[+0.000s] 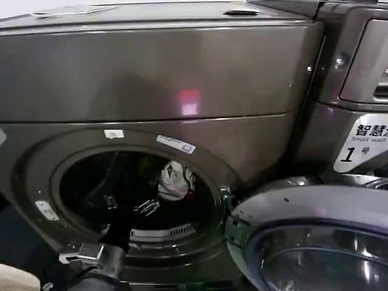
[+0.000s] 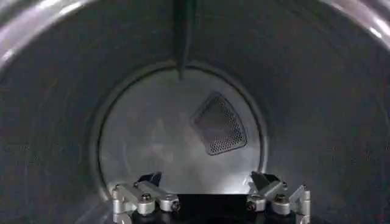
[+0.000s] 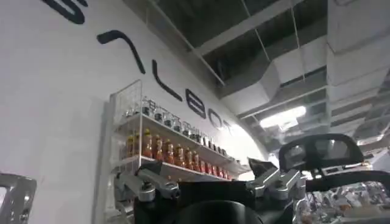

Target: Grasp the clothes from the dryer.

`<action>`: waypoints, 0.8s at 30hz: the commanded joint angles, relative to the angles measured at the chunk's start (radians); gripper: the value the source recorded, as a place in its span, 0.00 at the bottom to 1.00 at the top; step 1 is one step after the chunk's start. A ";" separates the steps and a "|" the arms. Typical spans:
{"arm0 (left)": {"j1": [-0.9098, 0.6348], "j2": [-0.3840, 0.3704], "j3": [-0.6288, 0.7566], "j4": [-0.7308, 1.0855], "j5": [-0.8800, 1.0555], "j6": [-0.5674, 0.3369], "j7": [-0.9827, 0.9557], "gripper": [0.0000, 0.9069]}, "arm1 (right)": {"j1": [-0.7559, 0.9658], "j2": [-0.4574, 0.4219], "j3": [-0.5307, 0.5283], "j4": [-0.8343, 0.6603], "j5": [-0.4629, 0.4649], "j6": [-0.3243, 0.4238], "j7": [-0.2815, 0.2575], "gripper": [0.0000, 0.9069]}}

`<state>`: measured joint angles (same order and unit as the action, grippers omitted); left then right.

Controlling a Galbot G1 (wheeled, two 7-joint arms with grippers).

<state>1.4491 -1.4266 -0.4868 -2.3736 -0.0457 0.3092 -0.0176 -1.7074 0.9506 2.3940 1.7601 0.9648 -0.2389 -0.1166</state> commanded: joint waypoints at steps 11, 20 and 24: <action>-0.166 0.026 -0.008 0.141 -0.041 -0.003 0.002 1.00 | -0.014 0.010 0.011 0.023 -0.076 -0.004 -0.011 1.00; -0.459 0.025 0.045 0.482 -0.055 0.002 -0.005 1.00 | -0.036 0.009 0.047 0.009 -0.076 0.012 -0.011 1.00; -0.623 0.011 0.096 0.661 -0.050 -0.001 -0.016 1.00 | -0.038 0.014 0.052 0.014 -0.071 0.012 -0.011 1.00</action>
<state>1.1086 -1.4120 -0.4433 -2.0239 -0.0876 0.3095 -0.0250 -1.7420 0.9663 2.4361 1.7735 0.9058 -0.2277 -0.1277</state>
